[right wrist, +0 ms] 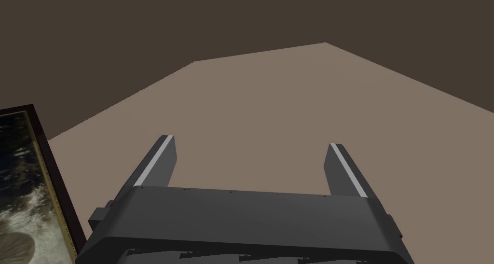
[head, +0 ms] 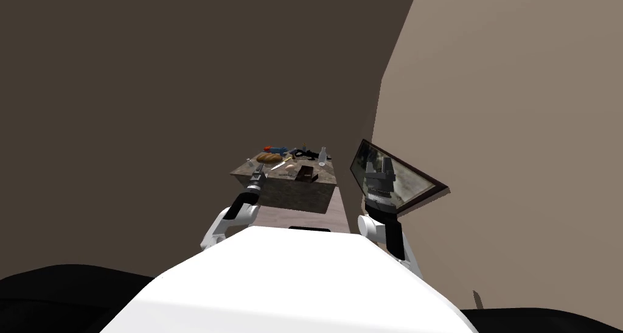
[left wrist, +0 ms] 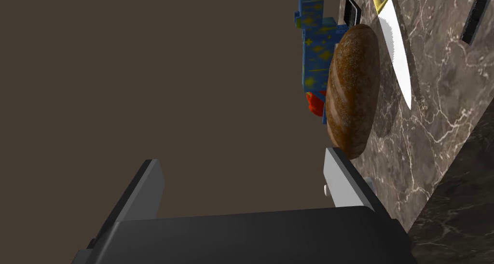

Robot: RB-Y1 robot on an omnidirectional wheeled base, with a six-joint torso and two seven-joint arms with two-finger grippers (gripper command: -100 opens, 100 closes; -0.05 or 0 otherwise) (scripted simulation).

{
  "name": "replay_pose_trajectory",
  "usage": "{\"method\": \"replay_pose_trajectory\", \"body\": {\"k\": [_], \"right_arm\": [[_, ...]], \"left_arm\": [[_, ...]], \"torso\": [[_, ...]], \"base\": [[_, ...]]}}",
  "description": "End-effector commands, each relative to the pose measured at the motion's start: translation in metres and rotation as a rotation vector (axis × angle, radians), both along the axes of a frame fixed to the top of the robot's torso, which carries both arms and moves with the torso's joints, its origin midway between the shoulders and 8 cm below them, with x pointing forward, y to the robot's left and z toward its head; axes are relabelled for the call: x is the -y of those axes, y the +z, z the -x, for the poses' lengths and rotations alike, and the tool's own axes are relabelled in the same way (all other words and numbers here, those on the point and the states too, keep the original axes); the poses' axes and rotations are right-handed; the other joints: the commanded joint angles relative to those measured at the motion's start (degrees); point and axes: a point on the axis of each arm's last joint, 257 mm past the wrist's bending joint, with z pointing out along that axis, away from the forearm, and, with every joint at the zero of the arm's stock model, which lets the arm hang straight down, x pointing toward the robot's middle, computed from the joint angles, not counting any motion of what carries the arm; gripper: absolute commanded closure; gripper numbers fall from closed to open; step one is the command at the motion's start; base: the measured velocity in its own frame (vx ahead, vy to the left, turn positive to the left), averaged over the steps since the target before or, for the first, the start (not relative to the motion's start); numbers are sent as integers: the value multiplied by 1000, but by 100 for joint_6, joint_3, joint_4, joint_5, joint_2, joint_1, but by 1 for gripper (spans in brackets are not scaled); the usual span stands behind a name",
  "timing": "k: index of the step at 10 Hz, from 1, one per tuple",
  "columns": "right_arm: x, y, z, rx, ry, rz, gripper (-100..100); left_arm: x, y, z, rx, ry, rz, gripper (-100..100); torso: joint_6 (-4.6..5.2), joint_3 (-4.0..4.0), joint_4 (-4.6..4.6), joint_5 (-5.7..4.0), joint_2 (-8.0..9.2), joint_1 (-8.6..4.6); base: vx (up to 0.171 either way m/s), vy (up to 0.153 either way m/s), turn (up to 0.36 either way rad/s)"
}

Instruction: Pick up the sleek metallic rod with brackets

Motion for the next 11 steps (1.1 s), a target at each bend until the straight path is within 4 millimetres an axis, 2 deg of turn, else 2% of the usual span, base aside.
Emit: {"method": "replay_pose_trajectory", "body": {"k": [1,8,11], "right_arm": [[0,0,0,0,0,0,0],[0,0,0,0,0,0,0],[0,0,0,0,0,0,0]], "left_arm": [[-2,-11,-1,-37,9,8,-100],[-15,-66,-7,-225,50,58,-100],[-16,-81,-8,-280,58,74,-100]], "torso": [[0,0,0,0,0,0],[0,-2,-1,-3,-4,-15],[1,-4,-1,-4,-6,-19]], "base": [[2,37,-7],[6,23,-6],[14,4,-5]]}}
